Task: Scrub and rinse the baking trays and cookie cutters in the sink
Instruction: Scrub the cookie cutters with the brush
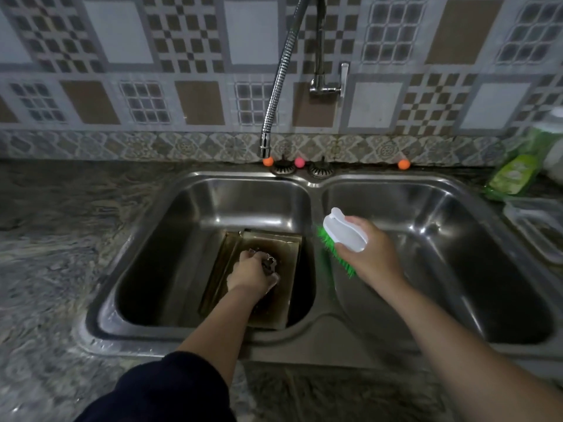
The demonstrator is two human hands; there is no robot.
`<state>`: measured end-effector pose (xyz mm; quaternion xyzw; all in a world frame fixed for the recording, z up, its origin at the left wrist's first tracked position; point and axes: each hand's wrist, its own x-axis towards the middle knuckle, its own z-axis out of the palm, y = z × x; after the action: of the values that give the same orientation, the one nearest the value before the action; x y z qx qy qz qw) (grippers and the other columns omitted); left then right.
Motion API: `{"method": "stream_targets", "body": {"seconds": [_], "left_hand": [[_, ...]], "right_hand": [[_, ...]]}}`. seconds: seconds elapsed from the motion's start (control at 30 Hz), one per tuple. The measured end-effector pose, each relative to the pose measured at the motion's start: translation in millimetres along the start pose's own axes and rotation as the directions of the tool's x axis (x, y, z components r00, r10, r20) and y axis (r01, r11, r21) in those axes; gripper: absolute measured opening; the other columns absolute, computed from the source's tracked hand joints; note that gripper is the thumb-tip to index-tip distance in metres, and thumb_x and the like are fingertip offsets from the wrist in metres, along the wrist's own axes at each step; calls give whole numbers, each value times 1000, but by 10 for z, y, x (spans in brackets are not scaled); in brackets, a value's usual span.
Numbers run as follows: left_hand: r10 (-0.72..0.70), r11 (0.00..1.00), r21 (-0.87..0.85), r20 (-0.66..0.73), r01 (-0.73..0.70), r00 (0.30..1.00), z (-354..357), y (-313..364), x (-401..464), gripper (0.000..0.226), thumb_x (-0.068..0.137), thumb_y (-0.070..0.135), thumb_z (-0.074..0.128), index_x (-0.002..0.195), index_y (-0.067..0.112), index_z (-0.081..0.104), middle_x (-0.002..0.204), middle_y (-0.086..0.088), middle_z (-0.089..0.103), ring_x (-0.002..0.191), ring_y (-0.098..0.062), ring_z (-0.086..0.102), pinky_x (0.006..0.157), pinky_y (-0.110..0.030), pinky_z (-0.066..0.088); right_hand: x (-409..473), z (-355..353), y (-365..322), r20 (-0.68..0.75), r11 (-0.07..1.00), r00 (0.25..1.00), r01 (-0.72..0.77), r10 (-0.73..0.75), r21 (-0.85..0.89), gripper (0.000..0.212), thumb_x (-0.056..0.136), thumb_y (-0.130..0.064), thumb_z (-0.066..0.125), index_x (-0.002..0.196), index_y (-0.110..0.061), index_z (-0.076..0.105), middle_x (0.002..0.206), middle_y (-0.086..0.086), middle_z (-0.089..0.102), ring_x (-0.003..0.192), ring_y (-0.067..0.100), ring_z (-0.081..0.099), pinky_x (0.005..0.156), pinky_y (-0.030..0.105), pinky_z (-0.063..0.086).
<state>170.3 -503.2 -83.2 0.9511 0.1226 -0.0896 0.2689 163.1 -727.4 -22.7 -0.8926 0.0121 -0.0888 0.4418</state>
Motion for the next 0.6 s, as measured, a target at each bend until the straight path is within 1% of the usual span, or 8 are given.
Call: {"method": "stream_targets", "body": {"seconds": [0.13,0.27,0.3,0.37,0.4,0.47,0.53,0.6], "left_hand": [[96,995,-7,-29,-96,995,42,247,-136,51,91,40,56,137,24,44,144,-2,35,120,-26,50,94,-47,48],[204,978,-19,-51,-205,978,181,656,-478,48,96,43,46,137,19,44,141,-3,40,123,-26,46,96,-47,46],[236,971,-11,-50,-237,970,238,742,-577,48,96,44,44,137,18,44,141,-3,40,124,-25,45,98,-47,45],[277,960,57,-53,-274,959,369,884,-785,51,96,46,42,138,18,43,143,-2,39,128,-24,42,102,-46,42],[281,957,96,-57,-275,958,437,940,-881,53,96,48,42,140,18,41,144,-2,37,130,-23,41,105,-47,40],[252,959,147,-56,-242,966,593,1038,-1053,58,96,49,40,146,20,32,148,-1,31,136,-23,34,111,-48,31],[210,960,205,-72,-191,975,769,1113,-1212,62,97,51,35,149,19,26,156,-2,22,144,-22,20,117,-49,17],[179,948,287,-133,-135,975,929,1174,-1359,65,97,52,29,151,16,23,160,-3,15,148,-20,5,119,-46,6]], "right_hand": [[-110,-152,119,-16,999,999,-34,34,2,55,78,-21,73,129,-32,56,119,-9,61,104,11,55,78,22,38],[-273,-489,309,-11,998,998,-66,66,15,54,81,-17,73,131,-28,55,115,-10,56,98,6,48,68,15,37],[-323,-597,364,-13,998,998,-66,66,6,54,81,-18,73,131,-27,55,116,-9,56,99,6,48,68,14,38],[-419,-835,503,-32,997,997,-76,75,-20,55,80,-23,73,131,-29,55,121,-5,59,102,10,52,76,21,44],[-460,-971,586,-50,995,995,-87,85,-40,55,79,-27,73,131,-31,55,124,-4,60,105,13,55,81,25,46],[-532,-1283,796,-93,990,990,-110,103,-83,56,79,-33,72,132,-34,54,127,-3,60,111,16,57,87,28,47],[-592,-1618,1012,-124,981,986,-131,113,-144,56,80,-37,70,133,-35,51,129,-4,59,115,18,56,84,26,45],[-628,-1960,1224,-162,969,977,-168,139,-184,56,81,-36,69,134,-34,51,128,-3,60,114,20,57,78,24,43]]}}
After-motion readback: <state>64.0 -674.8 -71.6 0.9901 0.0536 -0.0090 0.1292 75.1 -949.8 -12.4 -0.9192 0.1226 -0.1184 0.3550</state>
